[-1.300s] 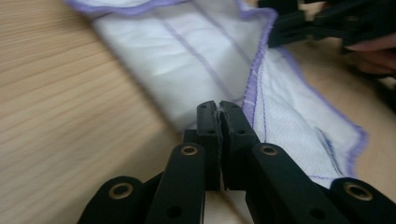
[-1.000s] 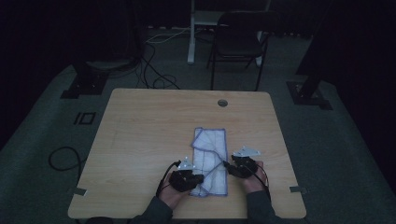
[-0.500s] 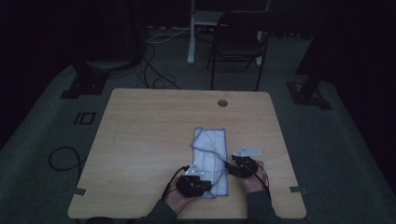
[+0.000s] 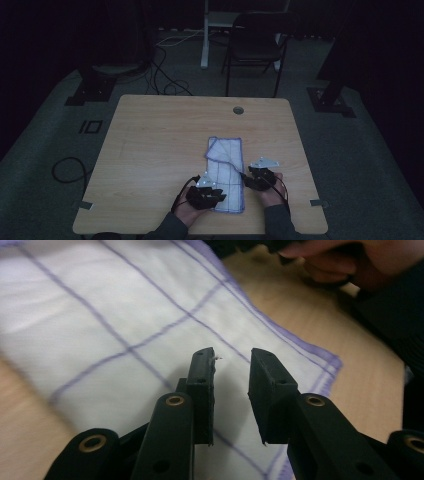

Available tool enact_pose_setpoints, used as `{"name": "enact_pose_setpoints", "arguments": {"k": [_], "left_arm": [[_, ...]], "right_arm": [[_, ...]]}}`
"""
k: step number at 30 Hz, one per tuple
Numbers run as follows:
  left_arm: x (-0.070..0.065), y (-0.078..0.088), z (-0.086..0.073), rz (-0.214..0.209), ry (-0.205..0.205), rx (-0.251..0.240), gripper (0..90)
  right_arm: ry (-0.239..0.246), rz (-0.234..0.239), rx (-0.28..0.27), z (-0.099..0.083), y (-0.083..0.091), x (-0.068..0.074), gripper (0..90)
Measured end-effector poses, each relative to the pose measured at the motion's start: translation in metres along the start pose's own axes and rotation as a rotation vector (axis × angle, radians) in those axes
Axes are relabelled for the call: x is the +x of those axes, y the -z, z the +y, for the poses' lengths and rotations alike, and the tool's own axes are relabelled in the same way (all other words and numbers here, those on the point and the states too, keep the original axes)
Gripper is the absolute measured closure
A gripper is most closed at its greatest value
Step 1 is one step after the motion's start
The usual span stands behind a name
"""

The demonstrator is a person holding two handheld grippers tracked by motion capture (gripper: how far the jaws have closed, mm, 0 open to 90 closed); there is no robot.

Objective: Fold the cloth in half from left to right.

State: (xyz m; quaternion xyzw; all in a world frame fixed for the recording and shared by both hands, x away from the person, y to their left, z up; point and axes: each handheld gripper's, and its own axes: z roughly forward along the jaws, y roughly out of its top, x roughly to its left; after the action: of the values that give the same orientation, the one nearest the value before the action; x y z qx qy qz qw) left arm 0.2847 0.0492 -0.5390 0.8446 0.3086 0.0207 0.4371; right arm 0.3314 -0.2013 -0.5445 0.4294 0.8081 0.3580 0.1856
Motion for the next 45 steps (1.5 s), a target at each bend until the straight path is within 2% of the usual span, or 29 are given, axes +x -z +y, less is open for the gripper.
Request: {"name": "enact_pose_setpoints", "arguments": {"k": [5,6,8,10,11,14,18,22,30,33,36,38,40,45], "left_arm": [[0.009,0.008,0.001,0.034,0.012,-0.019,71.0],[0.009,0.008,0.001,0.034,0.012,-0.019,71.0],[0.014,0.011,0.0,0.047,0.025,-0.022,70.8],[0.015,0.011,0.0,0.05,0.03,-0.022,70.7],[0.017,0.012,-0.001,0.053,0.035,-0.021,70.7],[0.019,0.012,-0.002,0.054,0.037,-0.022,70.5],[0.02,0.012,-0.002,0.058,0.042,-0.023,70.3],[0.021,0.012,-0.003,0.06,0.049,-0.025,70.1],[0.026,0.013,-0.004,0.07,0.057,-0.032,69.9],[0.027,0.012,-0.004,0.068,0.059,-0.031,69.7],[0.027,0.01,-0.005,0.066,0.056,-0.029,69.4],[0.027,0.01,-0.005,0.064,0.05,-0.025,69.2],[0.026,0.009,-0.005,0.061,0.046,-0.023,68.9],[0.026,0.009,-0.005,0.062,0.044,-0.018,68.6]], "right_arm": [[-0.005,-0.04,-0.055,0.006,0.008,0.0,54.5],[-0.005,-0.04,-0.055,0.006,0.008,0.0,54.5],[-0.002,-0.038,-0.091,0.012,0.012,0.002,54.6],[0.006,-0.036,-0.097,0.015,0.012,0.003,54.6],[0.031,-0.022,-0.104,0.021,0.01,0.008,54.4],[0.061,-0.001,-0.107,0.029,0.005,0.014,54.1],[0.096,0.012,-0.092,0.037,-0.003,0.022,53.7],[0.13,0.026,-0.052,0.043,-0.015,0.027,53.0],[0.14,0.024,-0.019,0.047,-0.029,0.026,55.2],[0.133,0.013,-0.02,0.048,-0.032,0.024,61.1],[0.12,0.015,-0.026,0.049,-0.032,0.022,77.3],[0.111,0.014,-0.036,0.05,-0.031,0.022,84.7],[0.096,0.016,-0.043,0.053,-0.03,0.02,87.7],[0.101,0.003,-0.065,0.065,-0.026,0.017,88.3]]}}
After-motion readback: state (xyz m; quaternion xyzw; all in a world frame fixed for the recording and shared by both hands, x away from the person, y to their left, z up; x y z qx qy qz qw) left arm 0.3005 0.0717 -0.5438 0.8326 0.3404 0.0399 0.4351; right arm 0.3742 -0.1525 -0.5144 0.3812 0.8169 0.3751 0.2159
